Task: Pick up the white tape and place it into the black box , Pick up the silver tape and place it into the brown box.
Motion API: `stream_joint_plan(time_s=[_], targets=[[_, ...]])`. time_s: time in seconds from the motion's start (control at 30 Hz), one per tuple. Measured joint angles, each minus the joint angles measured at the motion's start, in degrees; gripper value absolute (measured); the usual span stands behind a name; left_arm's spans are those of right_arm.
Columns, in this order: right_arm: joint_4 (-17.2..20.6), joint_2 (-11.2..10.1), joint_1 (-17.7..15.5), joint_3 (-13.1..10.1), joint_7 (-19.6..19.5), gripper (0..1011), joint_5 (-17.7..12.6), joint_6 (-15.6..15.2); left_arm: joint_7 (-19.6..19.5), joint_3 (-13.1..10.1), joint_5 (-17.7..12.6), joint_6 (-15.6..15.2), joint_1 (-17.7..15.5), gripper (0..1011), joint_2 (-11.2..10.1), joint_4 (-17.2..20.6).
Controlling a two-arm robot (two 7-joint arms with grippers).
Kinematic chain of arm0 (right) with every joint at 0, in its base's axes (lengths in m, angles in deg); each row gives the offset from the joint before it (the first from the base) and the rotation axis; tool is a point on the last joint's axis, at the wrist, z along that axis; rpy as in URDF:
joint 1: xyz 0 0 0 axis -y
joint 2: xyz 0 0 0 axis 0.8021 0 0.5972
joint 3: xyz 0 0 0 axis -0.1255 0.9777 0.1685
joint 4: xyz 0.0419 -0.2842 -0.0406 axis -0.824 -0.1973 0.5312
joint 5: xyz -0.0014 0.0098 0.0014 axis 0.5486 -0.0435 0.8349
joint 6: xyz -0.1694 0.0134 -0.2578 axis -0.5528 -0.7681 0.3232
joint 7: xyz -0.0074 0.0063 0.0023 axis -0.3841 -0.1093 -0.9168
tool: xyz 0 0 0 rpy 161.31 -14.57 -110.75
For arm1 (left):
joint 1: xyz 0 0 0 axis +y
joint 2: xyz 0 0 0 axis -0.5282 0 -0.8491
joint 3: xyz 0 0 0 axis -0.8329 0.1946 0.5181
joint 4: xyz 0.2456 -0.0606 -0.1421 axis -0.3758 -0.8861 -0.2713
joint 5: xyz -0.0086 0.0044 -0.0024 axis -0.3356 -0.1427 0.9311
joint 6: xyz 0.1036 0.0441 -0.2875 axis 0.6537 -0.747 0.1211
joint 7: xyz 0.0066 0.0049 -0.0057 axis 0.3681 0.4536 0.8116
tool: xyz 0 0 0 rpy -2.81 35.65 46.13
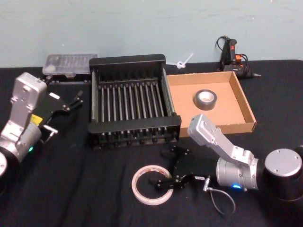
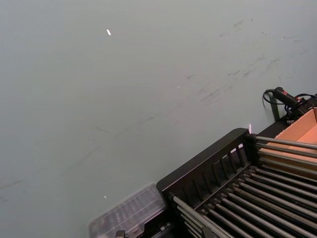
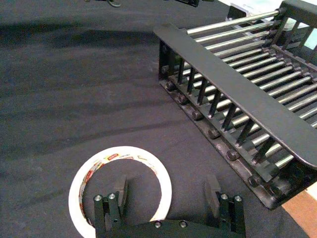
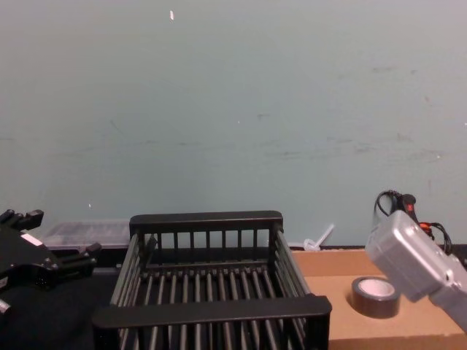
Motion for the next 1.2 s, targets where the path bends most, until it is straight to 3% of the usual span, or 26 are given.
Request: stream_joint_plan(time_s=[0.93, 1.2], targets=[[-0.07, 0.30, -0.20, -0.04, 0.08, 1002, 0.83, -0.88, 0.00, 0.00, 0.00, 0.00, 0.00, 1001, 0.00, 0.00], [-0.07, 0.30, -0.19, -0.04, 0.08, 836, 0.79, -0.87, 0.00, 0.00, 0.00, 0.00, 0.00, 1001, 0.00, 0.00]])
